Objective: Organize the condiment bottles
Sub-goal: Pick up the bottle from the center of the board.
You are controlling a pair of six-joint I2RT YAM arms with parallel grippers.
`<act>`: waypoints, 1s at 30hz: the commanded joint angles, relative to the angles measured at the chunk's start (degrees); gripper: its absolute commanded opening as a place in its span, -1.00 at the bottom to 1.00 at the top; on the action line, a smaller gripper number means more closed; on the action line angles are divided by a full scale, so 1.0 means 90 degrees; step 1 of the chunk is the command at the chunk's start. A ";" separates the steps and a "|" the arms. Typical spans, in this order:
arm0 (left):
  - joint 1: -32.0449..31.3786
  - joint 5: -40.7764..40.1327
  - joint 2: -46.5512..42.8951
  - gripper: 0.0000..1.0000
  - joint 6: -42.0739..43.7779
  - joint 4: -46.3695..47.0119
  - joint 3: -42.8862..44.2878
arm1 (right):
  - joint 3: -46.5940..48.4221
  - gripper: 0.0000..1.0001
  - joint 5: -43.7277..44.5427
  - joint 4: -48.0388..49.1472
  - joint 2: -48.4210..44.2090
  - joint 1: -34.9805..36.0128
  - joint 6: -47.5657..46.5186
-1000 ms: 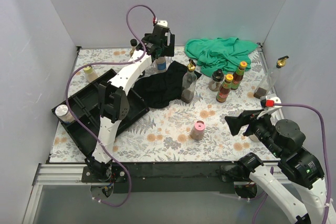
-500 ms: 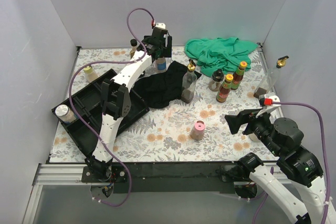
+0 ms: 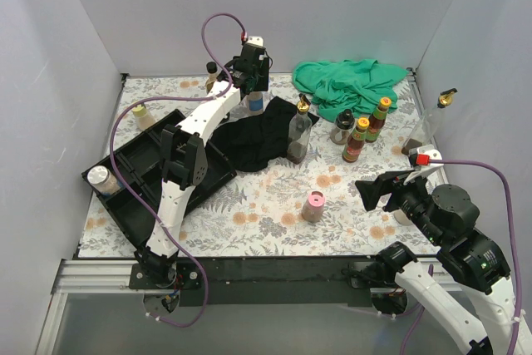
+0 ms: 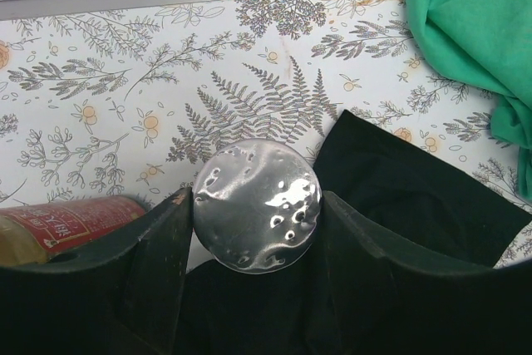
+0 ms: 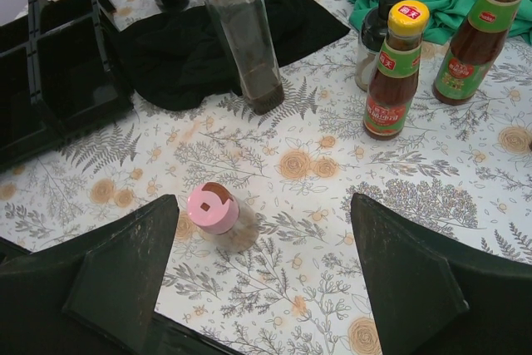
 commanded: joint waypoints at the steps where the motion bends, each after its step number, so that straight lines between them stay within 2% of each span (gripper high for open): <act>1: 0.0039 0.0188 -0.0466 -0.92 -0.0006 0.0071 -0.0083 | 0.0104 0.85 0.0041 0.0299 0.0051 0.0036 -0.0040; 2: 0.0039 0.0198 -0.0534 -1.00 -0.0045 0.0062 -0.0083 | 0.0104 0.85 0.0051 0.0299 0.0051 0.0036 -0.0049; 17: -0.0020 0.0403 -0.1696 -1.00 -0.0270 0.0033 0.0025 | 0.0094 0.85 0.0159 0.0347 0.0003 0.0036 -0.0069; 23: -0.0156 -0.0104 -0.2682 -1.00 -0.0230 -0.0425 -0.0297 | 0.0280 0.85 0.0188 0.0348 0.0022 0.0036 -0.0079; 27: -0.0166 -0.0309 -0.3657 -1.00 -0.0542 -0.0836 -0.0921 | 0.0397 0.85 0.0178 0.0328 -0.0007 0.0026 -0.0089; 30: -0.0166 -0.0611 -0.4624 -1.00 -0.0816 -0.1178 -0.1809 | 0.0456 0.84 0.0130 0.0328 -0.0065 0.0026 -0.0001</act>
